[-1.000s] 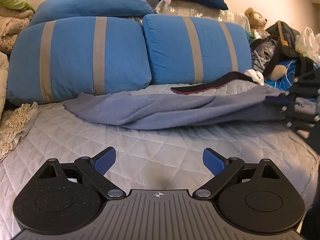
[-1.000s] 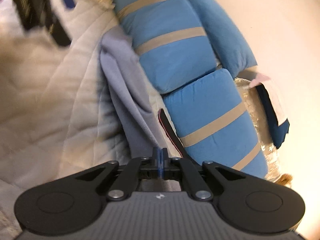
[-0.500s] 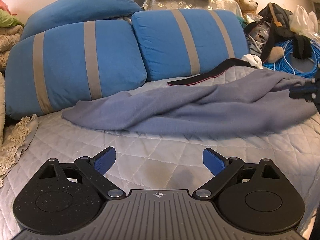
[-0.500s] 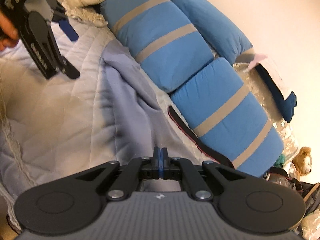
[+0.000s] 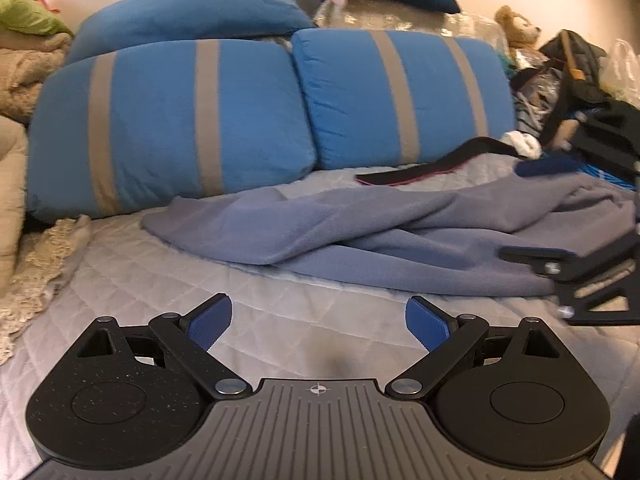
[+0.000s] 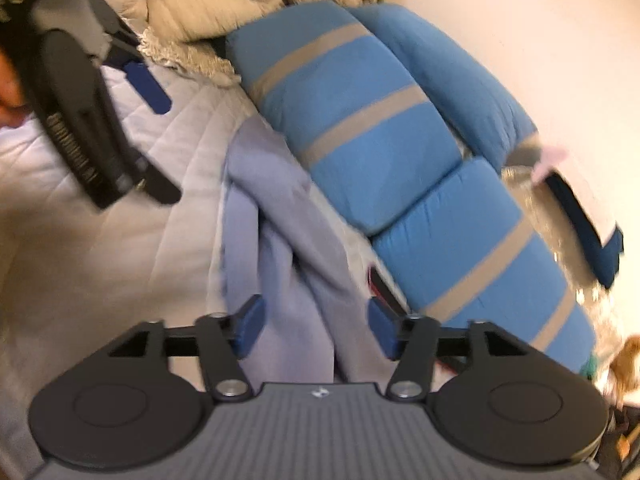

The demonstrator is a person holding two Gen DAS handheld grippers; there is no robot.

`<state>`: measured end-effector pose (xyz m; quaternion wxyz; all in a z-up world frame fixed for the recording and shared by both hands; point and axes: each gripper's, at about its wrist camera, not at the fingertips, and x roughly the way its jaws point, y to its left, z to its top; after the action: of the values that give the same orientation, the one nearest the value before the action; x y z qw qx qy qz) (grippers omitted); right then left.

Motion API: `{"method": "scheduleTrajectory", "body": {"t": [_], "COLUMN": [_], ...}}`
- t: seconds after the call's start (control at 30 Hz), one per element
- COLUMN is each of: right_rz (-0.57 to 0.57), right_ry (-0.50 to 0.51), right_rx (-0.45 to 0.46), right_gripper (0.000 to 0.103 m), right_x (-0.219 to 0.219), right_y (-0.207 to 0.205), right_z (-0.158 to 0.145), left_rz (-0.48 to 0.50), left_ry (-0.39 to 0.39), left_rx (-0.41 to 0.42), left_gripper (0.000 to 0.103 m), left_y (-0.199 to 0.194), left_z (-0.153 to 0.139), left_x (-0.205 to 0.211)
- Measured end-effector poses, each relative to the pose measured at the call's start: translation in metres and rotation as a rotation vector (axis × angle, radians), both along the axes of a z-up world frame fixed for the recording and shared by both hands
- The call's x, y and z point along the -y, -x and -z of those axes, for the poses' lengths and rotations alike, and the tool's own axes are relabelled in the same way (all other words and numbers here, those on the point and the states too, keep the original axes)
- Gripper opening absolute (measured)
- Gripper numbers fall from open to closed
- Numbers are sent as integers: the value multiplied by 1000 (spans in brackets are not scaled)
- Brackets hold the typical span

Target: Fold clothes

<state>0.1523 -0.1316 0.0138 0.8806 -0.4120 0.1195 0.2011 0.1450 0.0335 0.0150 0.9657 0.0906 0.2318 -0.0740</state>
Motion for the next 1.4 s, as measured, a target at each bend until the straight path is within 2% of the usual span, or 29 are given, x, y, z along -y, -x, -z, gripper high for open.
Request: {"method": "scheduleTrajectory", "body": {"t": [0.2,0.47,0.57,0.63,0.67,0.7,0.8,1.0,1.13,1.27,1.3,1.33,1.37,1.4], "right_rz": [-82,-148,-135,-140,-144,-138,-93,132,300,404,409,406,384,359], "right_ry": [44,114,112,124,126,115,39,-115,-131,-118,-126,-135,-145,-154], "right_rx": [18,12,-31,-63,-78,-88,-84,7,23,-26,-31,-33,-22,-11], "right_gripper": [68,54,39,18,4,0,0,0,0,0,23,38,46,63], "right_x": [-47,-106,-116,-120,-121,-121,-118,-93,-67,-48,-45,-43,-44,-45], "right_y": [-45,-84,-101,-108,-110,-112,-124,-182,-220,-238,-237,-234,-226,-218], "right_z": [3,24,31,34,35,33,21,-23,-36,-31,-30,-29,-29,-29], "left_rz": [-125,-236,-263,-285,-310,-327,-337,-303,-293,-290,-289,-288,-290,-291], "left_ry": [105,156,169,181,180,185,215,201,197,197,197,197,197,200], "left_rx": [-8,-35,-40,-49,-51,-55,-62,-63,-67,-70,-69,-69,-68,-67], "left_gripper": [96,95,96,96,96,96,96,96,96,96,96,96,96,96], "left_y": [-6,-7,-7,-6,-8,-9,-10,-11,-11,-12,-12,-12,-11,-11], "left_z": [-8,-11,-11,-12,-15,-15,-15,-16,-15,-13,-13,-13,-13,-13], "left_x": [-27,-49,-55,-61,-67,-69,-74,-68,-65,-63,-63,-62,-63,-63]}}
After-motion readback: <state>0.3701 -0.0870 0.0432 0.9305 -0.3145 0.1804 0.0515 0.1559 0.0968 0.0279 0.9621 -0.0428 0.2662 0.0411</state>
